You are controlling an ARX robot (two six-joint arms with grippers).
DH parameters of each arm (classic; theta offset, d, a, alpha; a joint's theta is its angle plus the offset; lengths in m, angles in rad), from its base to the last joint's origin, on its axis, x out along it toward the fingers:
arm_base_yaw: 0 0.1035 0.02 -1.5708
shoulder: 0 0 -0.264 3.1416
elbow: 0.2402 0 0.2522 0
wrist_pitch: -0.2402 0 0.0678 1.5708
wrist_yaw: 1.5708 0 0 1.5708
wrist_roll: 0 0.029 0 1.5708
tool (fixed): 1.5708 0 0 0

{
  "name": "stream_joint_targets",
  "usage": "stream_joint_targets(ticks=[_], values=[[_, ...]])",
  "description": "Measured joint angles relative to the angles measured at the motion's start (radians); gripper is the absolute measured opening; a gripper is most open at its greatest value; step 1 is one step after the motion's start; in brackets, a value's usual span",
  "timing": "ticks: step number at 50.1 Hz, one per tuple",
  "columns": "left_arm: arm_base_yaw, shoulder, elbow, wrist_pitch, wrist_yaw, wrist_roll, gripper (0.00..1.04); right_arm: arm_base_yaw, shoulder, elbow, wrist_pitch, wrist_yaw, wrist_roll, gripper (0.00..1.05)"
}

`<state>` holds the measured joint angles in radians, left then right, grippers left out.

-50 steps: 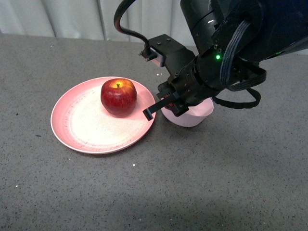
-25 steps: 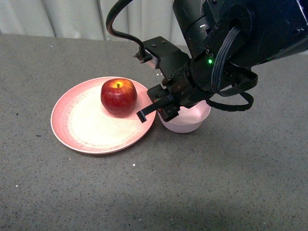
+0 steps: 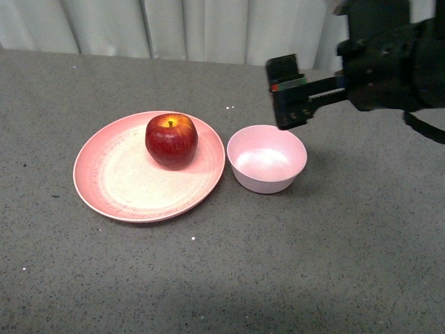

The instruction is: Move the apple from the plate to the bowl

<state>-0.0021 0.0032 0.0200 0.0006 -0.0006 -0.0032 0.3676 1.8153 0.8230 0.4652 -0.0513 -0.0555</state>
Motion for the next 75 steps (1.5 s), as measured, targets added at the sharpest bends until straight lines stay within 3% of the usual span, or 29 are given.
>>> stream_joint_targets(ticks=[2,6,10,15,19,30,47,75], values=[[0.000,0.000,0.000,0.000,0.000,0.000,0.98,-0.016,-0.035,-0.073,0.075,0.029,0.012,0.94],[0.000,0.000,0.000,0.000,0.003,0.000,0.98,-0.053,-0.058,-0.290,0.529,0.277,0.029,0.77],[0.000,0.000,0.000,0.000,-0.002,0.000,0.98,-0.116,-0.153,-0.449,0.730,0.277,0.034,0.64],[0.000,0.000,0.000,0.000,-0.002,0.000,0.98,-0.187,-0.318,-0.571,0.766,0.235,0.039,0.50],[0.000,0.000,0.000,0.000,0.002,0.000,0.98,-0.218,-0.476,-0.638,0.663,0.204,0.042,0.34],[0.000,0.000,0.000,0.000,0.000,0.000,0.98,-0.257,-0.650,-0.713,0.569,0.159,0.042,0.00],[0.000,0.000,0.000,0.000,0.001,0.000,0.98,-0.362,-0.919,-0.787,0.379,0.061,0.045,0.01],[0.000,0.000,0.000,0.000,0.001,0.000,0.98,-0.365,-1.360,-0.818,-0.012,0.052,0.045,0.01]])
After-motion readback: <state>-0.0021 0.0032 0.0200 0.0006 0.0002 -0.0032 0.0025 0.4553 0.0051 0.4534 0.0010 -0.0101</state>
